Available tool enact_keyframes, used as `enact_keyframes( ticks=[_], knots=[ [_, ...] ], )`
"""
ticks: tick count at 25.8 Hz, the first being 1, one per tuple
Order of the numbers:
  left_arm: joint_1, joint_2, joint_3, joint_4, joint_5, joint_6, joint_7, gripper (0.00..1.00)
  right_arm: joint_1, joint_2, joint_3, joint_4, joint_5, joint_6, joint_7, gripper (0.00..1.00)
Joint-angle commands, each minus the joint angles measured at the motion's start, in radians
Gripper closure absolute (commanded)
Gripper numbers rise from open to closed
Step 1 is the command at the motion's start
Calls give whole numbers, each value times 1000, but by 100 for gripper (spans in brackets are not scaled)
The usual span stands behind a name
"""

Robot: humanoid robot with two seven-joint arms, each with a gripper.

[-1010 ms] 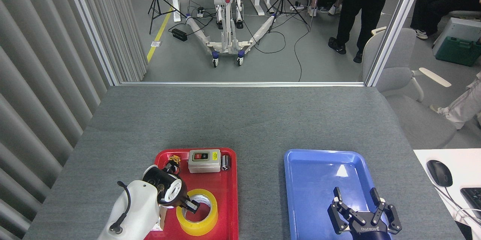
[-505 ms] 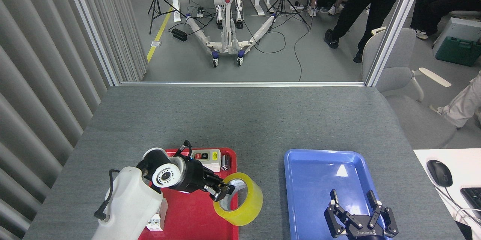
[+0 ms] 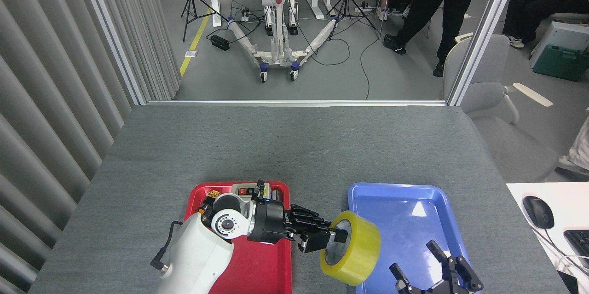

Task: Place and move tape with both arms
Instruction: 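Lift the tape roll and carry it over the blue tray, then hand the tape roll to the right gripper above the blue tray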

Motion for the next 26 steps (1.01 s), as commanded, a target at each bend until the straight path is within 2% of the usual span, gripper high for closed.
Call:
enact_keyframes(
  ticks=[1,4,15,26],
  knots=[
    [-14,-29,4,43,1,-6,4,100,27,-16,-81,-24,-14,-103,-46,0],
    [-17,-26,4,43,3,-6,4,100,42,-7,-87,-28,-31,-103,-45,0],
    [-17,-30,2,59,1,0,4,100,113,23,31,-114,-32,-103,-8,0],
    [-7,-49,-7,57,-11,-10,3,100,100,13,101,-114,-32,-103,7,0]
  ],
)
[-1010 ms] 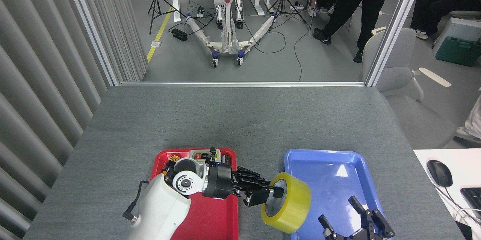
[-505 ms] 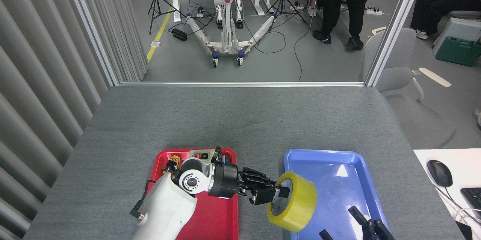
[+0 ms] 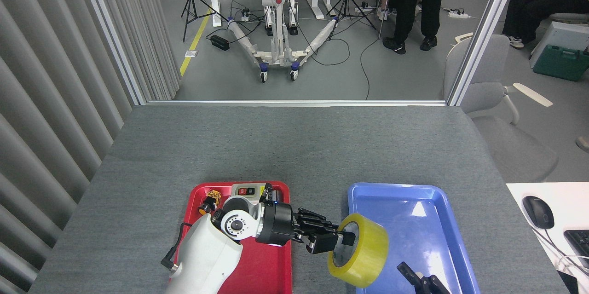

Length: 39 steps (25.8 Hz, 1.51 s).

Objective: Place and move tape with both arms

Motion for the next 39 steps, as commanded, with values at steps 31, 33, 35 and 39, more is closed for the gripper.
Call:
enact_keyframes(
  ticks=[31,33,35,39],
  knots=[
    [55,54,177,-75,-32,258,31,1,-8,-82,-115,9,-31,0,34,100],
    [101,109,209,-107,-10,264,47,1,-36,-106,-119,12,-22,0,43,100],
    [158,143,247,-170,-13,263,125,1,-62,-123,-119,21,-19,0,95,100],
    [334,224,326,-361,-56,255,343,1,-122,-154,-122,40,-19,163,303,100]
  ],
)
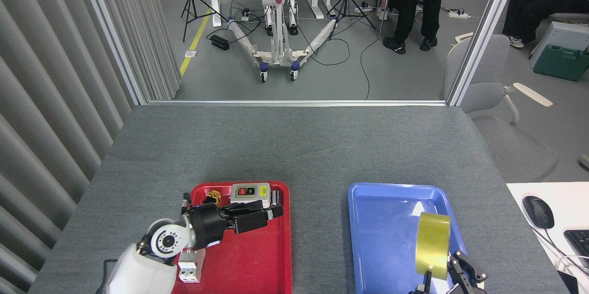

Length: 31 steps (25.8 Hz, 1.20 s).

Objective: Place and move tape with both arms

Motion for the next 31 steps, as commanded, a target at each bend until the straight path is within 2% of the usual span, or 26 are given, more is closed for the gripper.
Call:
enact_keyframes(
  ticks=[1,3,6,8,10,13,16,19,21,23,25,27,29,31],
  knots=[
    [157,74,70,-169,-59,-3,191,1,-62,-31,-3,28,1,128,199,100],
    [239,107,83,-242,-117,0,306,1,-110,-48,2,52,-1,202,360,100],
    [335,134,98,-277,-128,0,444,1,-157,-61,6,68,-7,297,621,100],
    [349,176,116,-271,-131,11,490,1,-177,-70,9,71,-8,326,758,100],
    [355,203,156,-251,-145,55,493,1,-205,-71,21,89,-10,331,845,100],
    [389,212,178,-266,-146,199,530,1,-276,-87,89,152,-13,346,883,100],
    [392,223,170,-298,-171,212,647,2,-311,-85,129,187,-13,389,885,96],
    [395,212,92,-289,-343,238,822,2,-319,-77,149,187,-13,426,885,92],
    [395,189,9,-277,-436,316,995,2,-320,-74,169,186,-14,423,883,92],
    [395,156,-32,-281,-516,397,1088,2,-320,-71,183,178,-13,415,883,94],
    [394,136,-36,-283,-649,432,1065,2,-317,-68,192,170,-13,401,885,97],
    [386,123,-36,-281,-780,457,952,2,-314,-64,206,152,-13,374,887,100],
    [369,126,-36,-274,-801,480,842,2,-309,-62,207,141,-13,346,888,100],
    [366,133,-32,-274,-801,486,791,1,-308,-62,207,138,-13,324,888,100]
  ],
)
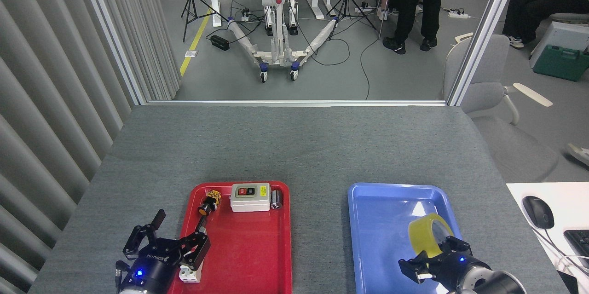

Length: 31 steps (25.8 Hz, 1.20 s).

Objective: Place and move tape with both arms

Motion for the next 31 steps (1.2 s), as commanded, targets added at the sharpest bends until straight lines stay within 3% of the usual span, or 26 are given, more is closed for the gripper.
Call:
enact_keyframes(
  ticks=[1,3,5,7,8,9,10,16,21,23,25,28,31],
  knots=[
    [-10,3,1,-1,-43,23,-99,1,4,2,6,-10,0,-36,-1,100],
    [-12,1,6,-3,-42,25,-109,1,4,4,7,-9,-1,-37,-1,100],
    [-15,1,9,-6,-42,26,-112,1,4,8,18,-4,0,-34,-1,83],
    [-12,1,9,-24,-42,25,-100,1,6,14,24,-1,3,-31,-2,57],
    [-12,1,9,-24,-42,26,-92,1,6,14,24,1,3,-28,-2,39],
    [-10,-2,9,-20,-42,26,-83,1,6,14,24,1,3,-28,-1,15],
    [-12,-5,9,-18,-42,26,-65,1,6,14,24,-1,3,-31,-2,0],
    [-12,-10,7,-1,-39,28,115,1,7,16,20,-9,-1,-23,-10,0],
    [-12,-14,4,6,-39,25,136,1,21,22,-16,-38,-57,10,-42,0],
    [-13,-22,6,6,-40,22,150,1,47,56,-43,-79,-66,35,-82,0],
    [-13,-25,6,6,-40,22,173,1,85,79,-114,-107,-92,53,-186,0],
    [-13,-30,4,12,-39,23,165,1,121,139,-186,-105,-195,47,-505,0],
    [-13,-28,6,25,-34,20,161,1,154,212,-194,-105,-164,47,-712,0]
  ],
)
